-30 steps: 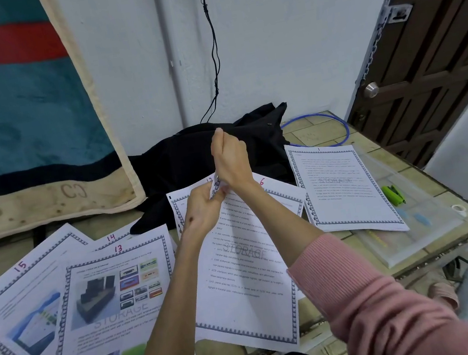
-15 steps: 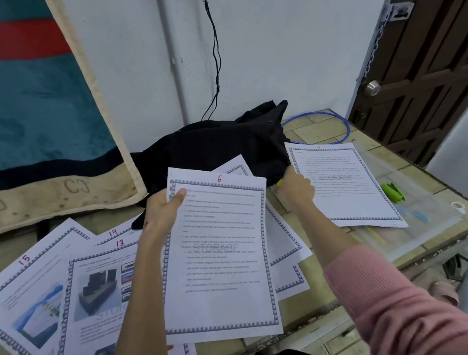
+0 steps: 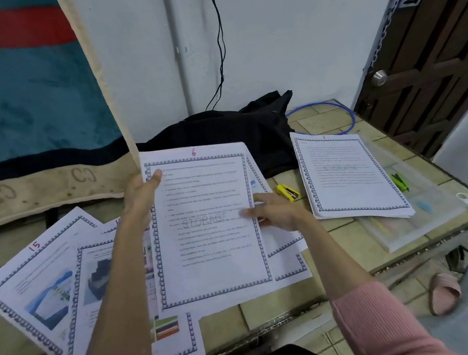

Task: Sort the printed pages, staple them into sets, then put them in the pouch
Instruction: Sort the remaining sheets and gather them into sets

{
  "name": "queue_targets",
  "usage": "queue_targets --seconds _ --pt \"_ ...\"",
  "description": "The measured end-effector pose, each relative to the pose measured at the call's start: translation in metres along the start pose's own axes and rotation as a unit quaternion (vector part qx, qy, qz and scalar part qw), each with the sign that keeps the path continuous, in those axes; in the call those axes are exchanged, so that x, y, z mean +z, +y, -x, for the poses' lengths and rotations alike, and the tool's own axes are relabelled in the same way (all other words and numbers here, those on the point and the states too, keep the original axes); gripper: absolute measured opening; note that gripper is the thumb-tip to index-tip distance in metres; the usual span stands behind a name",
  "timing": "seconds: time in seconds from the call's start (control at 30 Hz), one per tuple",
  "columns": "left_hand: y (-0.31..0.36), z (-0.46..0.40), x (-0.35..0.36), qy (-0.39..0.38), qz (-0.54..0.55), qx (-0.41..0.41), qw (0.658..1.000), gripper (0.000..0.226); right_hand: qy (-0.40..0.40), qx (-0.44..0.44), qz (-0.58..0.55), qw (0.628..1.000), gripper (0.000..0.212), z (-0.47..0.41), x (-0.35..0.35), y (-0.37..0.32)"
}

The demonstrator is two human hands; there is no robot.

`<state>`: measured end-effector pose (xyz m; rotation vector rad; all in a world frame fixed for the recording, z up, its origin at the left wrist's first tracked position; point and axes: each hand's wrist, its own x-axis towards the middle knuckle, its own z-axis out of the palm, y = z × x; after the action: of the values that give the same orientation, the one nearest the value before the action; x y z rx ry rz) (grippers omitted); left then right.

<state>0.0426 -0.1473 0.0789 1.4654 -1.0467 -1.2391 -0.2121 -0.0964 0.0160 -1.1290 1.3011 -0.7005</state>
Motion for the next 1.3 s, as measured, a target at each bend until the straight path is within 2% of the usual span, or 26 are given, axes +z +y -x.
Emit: queue_targets --seconds 0.03,0.1,0.17,0.27,0.43,0.5,0.63,0.77,0.83,0.9,1.0,1.1,1.17,1.3 --pt "0.002 -0.003 -0.002 -0.006 0.014 -0.001 1.000 0.021 0.009 -0.008 -0.013 1.000 0.024 0.001 0.001 0.005" --pt "0.003 -0.005 0.000 -0.062 0.040 -0.004 0.997 0.026 0.089 -0.054 -0.067 0.992 0.021 0.004 0.002 0.008" --pt "-0.001 -0.002 0.010 -0.137 -0.032 -0.006 0.990 0.028 0.184 -0.104 -0.088 0.974 0.024 0.008 -0.007 0.005" --pt "-0.012 0.008 0.044 -0.247 -0.090 -0.046 0.964 0.030 0.312 -0.111 -0.050 0.942 0.028 0.019 -0.037 0.000" --pt "-0.022 0.017 0.144 -0.254 -0.042 -0.036 0.966 0.037 0.514 -0.108 0.030 0.850 0.006 0.051 -0.104 -0.001" --pt "-0.021 0.018 0.186 -0.255 -0.061 -0.018 0.965 0.039 0.562 -0.085 0.101 0.817 0.014 0.058 -0.132 0.001" --pt "-0.021 0.021 0.247 -0.228 -0.164 0.041 0.959 0.040 0.546 -0.001 0.232 0.805 0.030 0.057 -0.174 0.008" --pt "-0.039 0.022 0.278 -0.196 -0.259 0.100 0.941 0.025 0.496 0.056 0.325 0.803 0.035 0.045 -0.192 0.025" --pt "-0.054 0.020 0.285 -0.183 -0.315 0.139 0.921 0.021 0.455 0.106 0.386 0.795 0.039 0.039 -0.190 0.036" --pt "-0.065 0.019 0.288 -0.178 -0.376 0.168 0.894 0.020 0.402 0.128 0.419 0.804 0.043 0.035 -0.185 0.047" --pt "-0.073 0.019 0.289 -0.167 -0.427 0.169 0.873 0.032 0.355 0.141 0.419 0.824 0.050 0.033 -0.179 0.060" --pt "-0.069 0.022 0.287 -0.172 -0.442 0.167 0.864 0.037 0.345 0.160 0.440 0.814 0.049 0.031 -0.183 0.054" --pt "-0.060 0.027 0.279 -0.175 -0.415 0.185 0.873 0.038 0.344 0.170 0.465 0.798 0.046 0.026 -0.182 0.041" --pt "-0.039 0.026 0.230 -0.125 -0.353 0.212 0.903 0.038 0.371 0.092 0.471 0.795 0.044 0.002 -0.142 0.015"
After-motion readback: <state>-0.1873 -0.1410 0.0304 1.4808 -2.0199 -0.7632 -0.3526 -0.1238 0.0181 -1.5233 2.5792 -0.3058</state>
